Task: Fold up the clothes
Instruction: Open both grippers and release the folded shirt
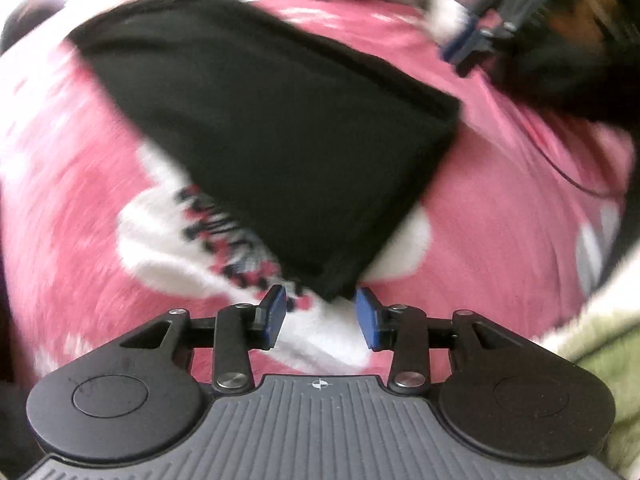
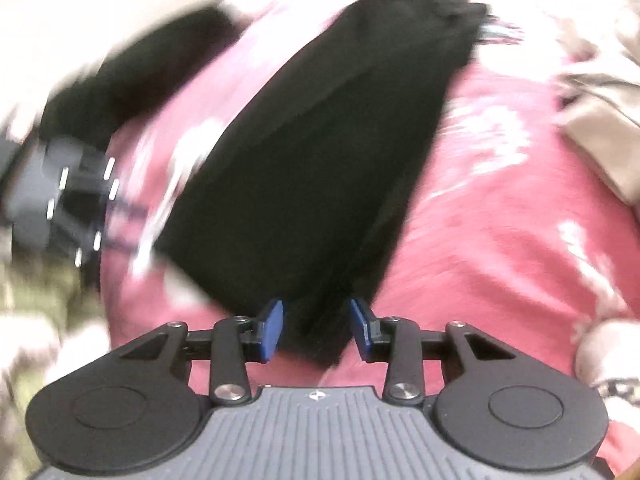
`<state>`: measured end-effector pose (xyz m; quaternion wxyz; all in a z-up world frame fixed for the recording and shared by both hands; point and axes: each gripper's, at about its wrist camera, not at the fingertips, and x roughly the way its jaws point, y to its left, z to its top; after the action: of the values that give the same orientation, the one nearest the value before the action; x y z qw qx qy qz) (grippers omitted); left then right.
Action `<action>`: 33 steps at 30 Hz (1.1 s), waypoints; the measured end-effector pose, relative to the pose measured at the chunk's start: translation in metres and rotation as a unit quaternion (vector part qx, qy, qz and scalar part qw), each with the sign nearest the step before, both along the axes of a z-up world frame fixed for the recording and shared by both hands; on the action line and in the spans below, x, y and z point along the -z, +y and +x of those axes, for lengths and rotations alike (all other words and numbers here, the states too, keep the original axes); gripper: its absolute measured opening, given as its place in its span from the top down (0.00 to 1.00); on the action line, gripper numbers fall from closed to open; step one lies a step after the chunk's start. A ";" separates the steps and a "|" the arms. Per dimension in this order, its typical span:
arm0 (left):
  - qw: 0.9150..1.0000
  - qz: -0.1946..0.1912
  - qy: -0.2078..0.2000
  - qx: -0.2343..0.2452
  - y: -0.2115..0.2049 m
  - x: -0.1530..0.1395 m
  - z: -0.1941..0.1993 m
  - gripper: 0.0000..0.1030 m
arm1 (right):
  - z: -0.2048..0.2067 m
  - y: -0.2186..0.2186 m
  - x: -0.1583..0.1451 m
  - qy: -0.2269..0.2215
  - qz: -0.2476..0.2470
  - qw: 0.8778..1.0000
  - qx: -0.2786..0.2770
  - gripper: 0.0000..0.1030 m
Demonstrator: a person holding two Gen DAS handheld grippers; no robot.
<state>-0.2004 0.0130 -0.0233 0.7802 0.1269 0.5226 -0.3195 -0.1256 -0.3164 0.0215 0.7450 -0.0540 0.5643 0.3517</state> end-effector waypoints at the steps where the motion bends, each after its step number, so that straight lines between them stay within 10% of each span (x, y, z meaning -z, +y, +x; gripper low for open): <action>1: 1.000 -0.009 0.009 -0.027 0.005 0.001 0.007 0.62 | 0.007 -0.004 0.001 0.004 0.009 1.000 0.026 0.61; 9: 0.995 -0.007 0.031 -0.092 -0.013 0.031 0.034 0.64 | 0.017 0.003 0.037 0.051 -0.018 0.998 0.030 0.99; 17: 0.997 -0.009 0.029 -0.070 -0.007 0.032 0.026 0.67 | 0.013 -0.014 0.059 0.116 -0.023 0.992 0.042 0.99; 20: 0.997 -0.011 0.035 -0.069 -0.004 0.029 0.026 0.65 | 0.016 -0.023 0.059 0.136 -0.016 0.988 0.071 0.92; 23: 0.996 -0.014 0.044 -0.080 0.002 0.026 0.027 0.64 | 0.019 -0.032 0.044 0.126 0.027 0.987 0.098 0.59; 33: 0.985 -0.062 0.052 -0.154 0.005 0.028 0.047 0.64 | 0.056 -0.033 0.066 0.168 0.109 0.959 0.202 0.59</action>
<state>-0.1536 0.0180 -0.0513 0.7983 -0.0203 0.5547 -0.2339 -0.0693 -0.3494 -0.0442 0.6963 0.2025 0.6385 0.2578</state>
